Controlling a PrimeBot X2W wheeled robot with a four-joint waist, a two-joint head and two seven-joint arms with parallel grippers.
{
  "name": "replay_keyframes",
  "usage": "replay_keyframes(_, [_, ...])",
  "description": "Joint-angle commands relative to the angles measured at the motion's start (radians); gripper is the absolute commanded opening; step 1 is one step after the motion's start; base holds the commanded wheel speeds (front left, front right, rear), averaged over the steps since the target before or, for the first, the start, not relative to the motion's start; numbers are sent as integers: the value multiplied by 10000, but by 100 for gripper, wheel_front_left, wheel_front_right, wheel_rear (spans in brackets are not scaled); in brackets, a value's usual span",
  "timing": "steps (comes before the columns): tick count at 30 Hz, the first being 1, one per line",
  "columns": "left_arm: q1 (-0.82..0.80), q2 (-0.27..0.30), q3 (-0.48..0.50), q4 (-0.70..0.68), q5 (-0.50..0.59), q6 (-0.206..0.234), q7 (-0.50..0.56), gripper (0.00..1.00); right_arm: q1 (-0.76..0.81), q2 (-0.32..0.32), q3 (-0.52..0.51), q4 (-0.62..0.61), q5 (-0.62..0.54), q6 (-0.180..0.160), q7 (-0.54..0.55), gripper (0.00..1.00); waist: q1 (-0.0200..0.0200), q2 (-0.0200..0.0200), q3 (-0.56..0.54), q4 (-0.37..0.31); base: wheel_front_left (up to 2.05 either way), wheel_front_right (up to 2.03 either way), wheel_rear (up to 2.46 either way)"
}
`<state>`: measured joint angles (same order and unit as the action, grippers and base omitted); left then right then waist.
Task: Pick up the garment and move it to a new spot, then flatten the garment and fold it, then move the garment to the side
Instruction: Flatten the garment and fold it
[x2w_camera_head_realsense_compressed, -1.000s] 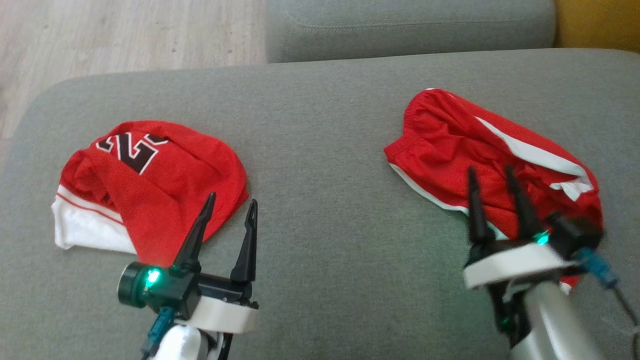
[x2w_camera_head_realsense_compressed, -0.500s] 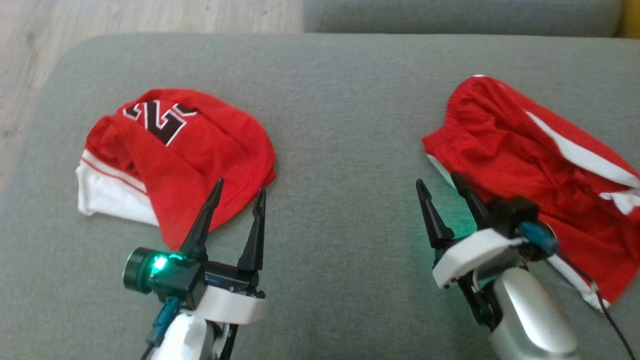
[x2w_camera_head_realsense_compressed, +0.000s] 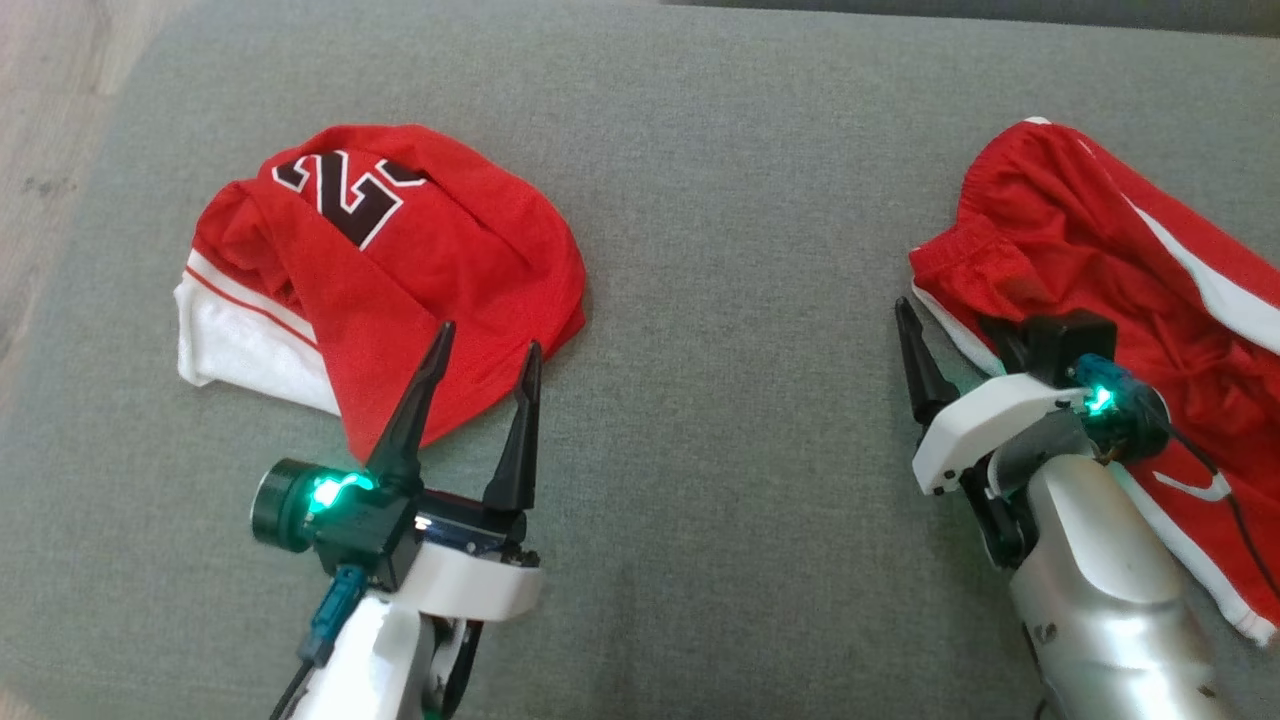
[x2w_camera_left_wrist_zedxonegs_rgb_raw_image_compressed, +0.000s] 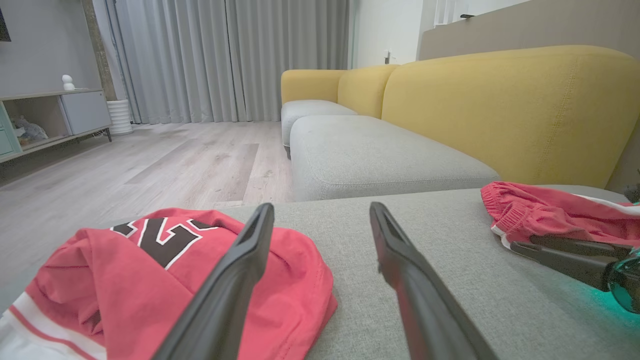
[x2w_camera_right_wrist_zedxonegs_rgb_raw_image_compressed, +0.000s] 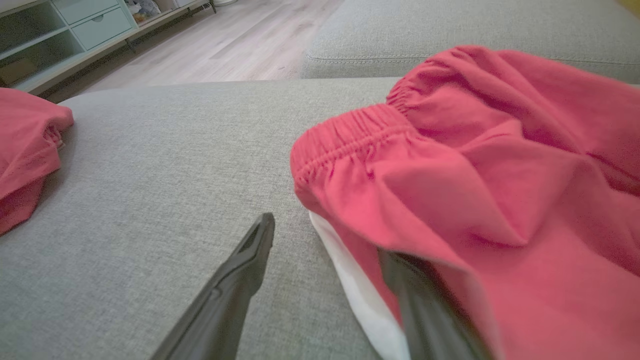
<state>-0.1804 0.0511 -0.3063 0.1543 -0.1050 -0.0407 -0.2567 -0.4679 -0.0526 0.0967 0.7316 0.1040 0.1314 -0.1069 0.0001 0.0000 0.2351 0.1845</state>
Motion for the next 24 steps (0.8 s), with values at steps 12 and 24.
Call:
replay_keyframes(12, [-716,-8,-68,-558,-271,94,-51,100,-1435,24,369,1385,-310,-7,-191,100,-1,0,637,-13,0,0,0])
replay_keyframes(24, [-795,-8,-88,-410,-275,142,-51,100,-1522,24,2121,1713,1349,-7,-574,0,-1,0,468,-153,0,0,0])
